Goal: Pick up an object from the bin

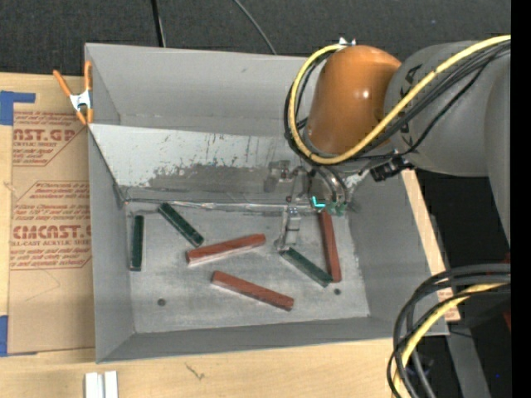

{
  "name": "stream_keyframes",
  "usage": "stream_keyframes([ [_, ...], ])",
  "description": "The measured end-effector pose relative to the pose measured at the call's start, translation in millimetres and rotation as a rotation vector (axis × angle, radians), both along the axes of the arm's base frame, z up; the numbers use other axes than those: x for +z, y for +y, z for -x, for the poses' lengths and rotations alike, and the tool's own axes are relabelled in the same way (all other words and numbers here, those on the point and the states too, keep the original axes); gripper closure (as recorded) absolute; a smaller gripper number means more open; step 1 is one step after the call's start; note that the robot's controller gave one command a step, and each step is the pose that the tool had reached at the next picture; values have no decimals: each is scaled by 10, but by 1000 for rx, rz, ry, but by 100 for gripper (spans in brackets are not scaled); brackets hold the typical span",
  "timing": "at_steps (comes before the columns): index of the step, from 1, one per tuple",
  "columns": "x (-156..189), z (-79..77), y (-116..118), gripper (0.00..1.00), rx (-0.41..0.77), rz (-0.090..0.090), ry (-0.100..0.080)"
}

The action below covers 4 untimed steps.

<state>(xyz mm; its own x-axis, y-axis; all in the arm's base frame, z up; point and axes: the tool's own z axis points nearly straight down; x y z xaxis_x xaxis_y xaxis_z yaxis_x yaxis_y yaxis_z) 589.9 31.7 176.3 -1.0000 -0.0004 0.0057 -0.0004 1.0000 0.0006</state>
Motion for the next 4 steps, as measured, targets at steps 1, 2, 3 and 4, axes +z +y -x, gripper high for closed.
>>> stream_keyframes([
  [1, 48, -18, -1, 0, 0, 0, -8],
  [2, -548, 61, -3, 0, 14, 0, -13],
  [3, -982, -39, 239, 100, -233, 1, -7],
  [4, -982, -39, 239, 100, -232, 1, -7],
])
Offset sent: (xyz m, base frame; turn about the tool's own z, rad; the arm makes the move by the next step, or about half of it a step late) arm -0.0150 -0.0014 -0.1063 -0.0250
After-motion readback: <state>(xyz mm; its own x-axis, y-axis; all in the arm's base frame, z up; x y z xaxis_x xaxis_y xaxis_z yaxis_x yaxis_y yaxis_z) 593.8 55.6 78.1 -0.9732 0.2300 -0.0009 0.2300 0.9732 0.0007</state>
